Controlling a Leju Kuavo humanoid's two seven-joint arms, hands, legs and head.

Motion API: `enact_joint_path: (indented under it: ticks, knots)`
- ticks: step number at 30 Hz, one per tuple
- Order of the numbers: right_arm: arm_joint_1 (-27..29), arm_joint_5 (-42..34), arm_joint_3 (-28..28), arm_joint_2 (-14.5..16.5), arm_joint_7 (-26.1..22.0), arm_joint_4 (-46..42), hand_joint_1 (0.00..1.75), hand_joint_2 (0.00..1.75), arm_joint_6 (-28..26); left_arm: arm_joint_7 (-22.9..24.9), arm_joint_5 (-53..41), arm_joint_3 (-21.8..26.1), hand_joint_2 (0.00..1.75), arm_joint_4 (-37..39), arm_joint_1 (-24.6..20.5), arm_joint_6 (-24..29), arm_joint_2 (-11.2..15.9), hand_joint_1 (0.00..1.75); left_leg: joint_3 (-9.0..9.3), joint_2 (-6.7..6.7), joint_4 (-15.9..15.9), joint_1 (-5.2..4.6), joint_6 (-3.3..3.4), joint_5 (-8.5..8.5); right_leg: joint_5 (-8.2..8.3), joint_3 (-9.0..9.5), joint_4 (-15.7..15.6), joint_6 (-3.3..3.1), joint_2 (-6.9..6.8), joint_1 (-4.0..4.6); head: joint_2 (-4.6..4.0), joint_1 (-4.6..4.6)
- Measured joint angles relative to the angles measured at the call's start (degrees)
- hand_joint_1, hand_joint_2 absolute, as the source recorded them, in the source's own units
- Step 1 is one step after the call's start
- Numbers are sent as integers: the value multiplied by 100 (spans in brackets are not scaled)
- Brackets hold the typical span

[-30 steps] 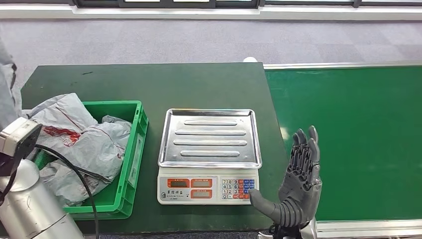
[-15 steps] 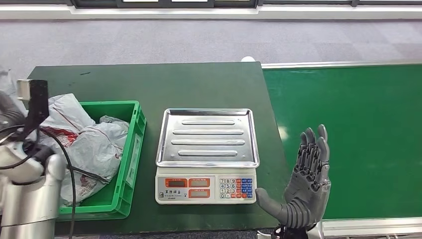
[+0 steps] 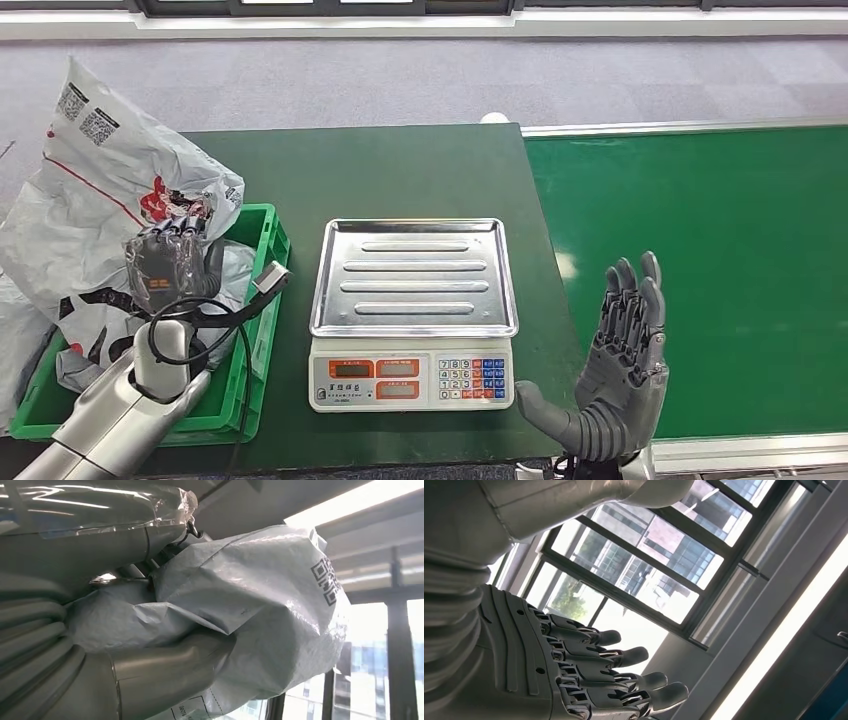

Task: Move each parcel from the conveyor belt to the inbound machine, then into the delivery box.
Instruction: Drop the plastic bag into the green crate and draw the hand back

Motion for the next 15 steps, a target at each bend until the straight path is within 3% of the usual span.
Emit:
enact_joint_path:
  ticks: [2,3,6,7,8,12,15]
  knots:
    - [-4,-10,0,-20,20,0,0,175,0,-696,1,124,175,32,124,-421,-106,175,2,-1,-1,-1,0,-2,-2,3,0,0,0,-1,0,1]
    - [-10,-28,3,-43,37,1,0,175,1,-1130,1,280,175,74,239,-646,-228,154,2,-1,-1,-2,1,-3,-3,4,0,1,0,-1,0,1]
    - [-54,-102,20,-131,74,3,0,175,3,-2116,16,934,175,324,535,-1040,-751,36,9,-11,-1,-11,7,-9,-11,14,-1,12,-7,-1,0,3]
    - [-80,-117,28,-150,78,5,0,175,5,-2293,53,1115,175,407,585,-1079,-911,13,16,-15,-2,-17,12,-12,-15,24,-1,18,-11,-3,0,3]
    - [-108,-127,37,-163,79,8,0,175,7,-2435,133,1266,175,478,630,-1101,-1052,6,27,-18,-2,-23,18,-18,-20,35,-1,24,-12,-6,0,3]
    - [-217,-132,112,-198,102,45,0,175,9,-3062,952,1932,0,648,845,-1199,-1676,0,79,-37,-5,-38,40,-35,-47,88,-3,42,-36,-21,0,-1]
    - [-260,-74,163,-186,50,90,0,175,9,-4040,2300,2522,0,217,1110,-1664,-2227,0,92,-76,-6,-47,49,-41,-65,123,-3,57,-73,-30,0,2]
